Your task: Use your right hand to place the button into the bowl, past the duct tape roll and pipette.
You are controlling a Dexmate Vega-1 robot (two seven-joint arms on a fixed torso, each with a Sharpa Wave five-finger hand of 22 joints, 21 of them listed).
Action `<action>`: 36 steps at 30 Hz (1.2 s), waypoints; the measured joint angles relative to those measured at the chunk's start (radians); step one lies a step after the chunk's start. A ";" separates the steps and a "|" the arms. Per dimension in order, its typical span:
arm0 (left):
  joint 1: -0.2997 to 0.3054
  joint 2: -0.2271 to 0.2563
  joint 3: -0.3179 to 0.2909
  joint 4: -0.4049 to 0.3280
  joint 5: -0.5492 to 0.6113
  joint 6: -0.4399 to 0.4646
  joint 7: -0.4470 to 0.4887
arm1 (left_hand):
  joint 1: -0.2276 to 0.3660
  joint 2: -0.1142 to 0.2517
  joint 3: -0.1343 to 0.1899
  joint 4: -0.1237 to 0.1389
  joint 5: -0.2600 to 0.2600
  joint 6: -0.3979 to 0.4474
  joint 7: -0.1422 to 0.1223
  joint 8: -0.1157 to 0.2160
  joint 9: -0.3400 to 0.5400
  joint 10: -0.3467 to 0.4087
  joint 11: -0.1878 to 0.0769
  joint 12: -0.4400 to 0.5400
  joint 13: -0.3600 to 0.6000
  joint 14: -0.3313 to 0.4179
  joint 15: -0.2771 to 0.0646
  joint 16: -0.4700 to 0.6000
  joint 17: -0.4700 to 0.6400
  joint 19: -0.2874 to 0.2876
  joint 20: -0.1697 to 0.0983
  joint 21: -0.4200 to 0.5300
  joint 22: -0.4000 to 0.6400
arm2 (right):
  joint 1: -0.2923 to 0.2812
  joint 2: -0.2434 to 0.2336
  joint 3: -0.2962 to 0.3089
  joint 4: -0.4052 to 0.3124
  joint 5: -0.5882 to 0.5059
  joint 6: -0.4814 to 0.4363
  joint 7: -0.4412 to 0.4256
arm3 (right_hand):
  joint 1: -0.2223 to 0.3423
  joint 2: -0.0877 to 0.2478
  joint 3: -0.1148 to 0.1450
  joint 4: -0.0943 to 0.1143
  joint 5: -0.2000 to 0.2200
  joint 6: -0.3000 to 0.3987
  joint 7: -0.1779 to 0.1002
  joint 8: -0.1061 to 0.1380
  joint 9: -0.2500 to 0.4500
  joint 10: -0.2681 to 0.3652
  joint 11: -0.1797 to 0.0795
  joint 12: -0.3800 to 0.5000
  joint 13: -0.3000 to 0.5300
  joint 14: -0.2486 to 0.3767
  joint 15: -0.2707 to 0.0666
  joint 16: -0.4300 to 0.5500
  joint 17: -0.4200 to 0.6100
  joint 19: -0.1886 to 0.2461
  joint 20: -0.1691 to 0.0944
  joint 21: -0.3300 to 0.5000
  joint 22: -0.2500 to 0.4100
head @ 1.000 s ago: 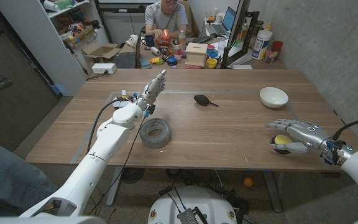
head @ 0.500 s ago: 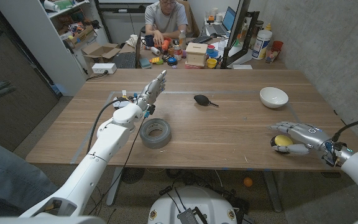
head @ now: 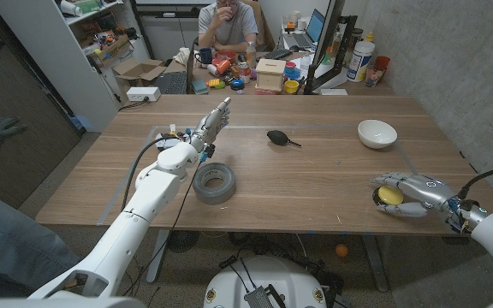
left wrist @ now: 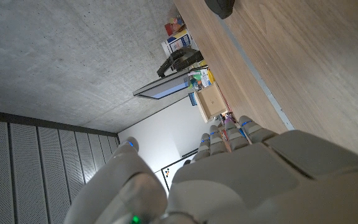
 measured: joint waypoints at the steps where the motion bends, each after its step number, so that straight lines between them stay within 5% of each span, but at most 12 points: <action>1: -0.001 -0.001 0.001 0.001 0.000 0.001 0.000 | 0.000 0.000 0.000 0.000 0.000 0.000 0.000 0.000 0.000 0.000 0.000 0.000 0.000 0.000 0.000 0.000 0.000 0.000 0.000 0.000 0.000 | 0.001 -0.001 -0.001 0.002 0.001 -0.001 -0.001 | 0.000 0.000 0.001 -0.001 0.000 0.000 0.000 0.000 0.000 0.000 0.000 0.000 0.000 0.000 0.000 0.000 0.000 0.000 0.000 0.000 0.000; 9: -0.005 -0.003 0.006 0.006 0.006 0.010 -0.001 | 0.000 0.000 -0.004 0.004 0.000 0.000 0.000 0.000 0.000 0.000 0.000 0.000 0.000 0.000 0.000 0.000 0.000 0.004 0.003 0.000 0.000 | 0.021 -0.012 -0.035 0.037 0.013 -0.005 -0.026 | 0.010 0.000 0.003 0.001 0.008 0.004 -0.004 0.000 0.005 0.001 -0.001 0.005 0.000 0.012 -0.012 0.004 0.000 0.032 -0.018 0.000 0.000; 18: -0.010 -0.007 0.011 0.008 0.015 0.025 -0.001 | 0.000 0.000 -0.004 0.004 0.000 0.000 0.000 0.000 0.000 0.000 0.000 0.000 0.000 0.000 0.000 0.000 0.000 -0.002 0.009 0.000 0.000 | 0.064 -0.040 -0.100 0.102 0.049 -0.003 -0.075 | 0.054 0.002 0.007 0.005 0.008 0.017 -0.009 0.007 0.005 0.010 -0.009 0.016 0.005 0.047 -0.039 0.016 0.005 0.137 -0.105 0.004 0.000; 25: -0.015 -0.009 0.017 0.008 0.024 0.037 -0.003 | 0.000 0.000 -0.004 0.004 0.000 0.000 0.000 0.000 0.000 0.000 0.000 0.000 0.000 0.000 0.000 0.000 0.000 -0.002 0.019 0.000 0.000 | 0.101 -0.067 -0.158 0.153 0.081 0.011 -0.097 | 0.146 0.049 0.054 -0.004 0.008 0.029 0.002 0.013 0.007 0.019 0.019 0.020 0.005 0.069 -0.040 0.016 0.005 0.191 -0.159 -0.004 -0.003; 29: -0.017 -0.010 0.018 0.008 0.028 0.045 -0.003 | 0.000 0.000 -0.004 0.004 0.000 0.000 0.000 0.000 0.000 0.000 0.000 0.000 0.000 0.000 0.000 0.000 0.000 -0.002 0.019 0.000 0.000 | 0.119 -0.082 -0.190 0.178 0.092 0.014 -0.109 | 0.202 0.073 0.082 -0.005 -0.005 0.091 0.010 0.037 0.010 0.048 0.024 0.032 0.005 0.103 -0.052 0.021 0.005 0.216 -0.185 -0.012 -0.005; 36: -0.017 -0.011 0.019 0.000 0.035 0.056 -0.003 | 0.000 0.000 -0.007 0.007 0.000 0.006 -0.006 0.000 0.000 0.000 0.000 0.000 0.000 0.000 0.000 0.000 0.000 -0.002 0.019 0.000 0.000 | 0.139 -0.107 -0.234 0.205 0.111 0.007 -0.153 | 0.299 0.111 0.115 0.003 -0.067 0.274 0.011 0.092 0.014 0.156 0.004 0.066 0.003 0.199 -0.056 0.037 0.005 0.227 -0.173 -0.027 -0.001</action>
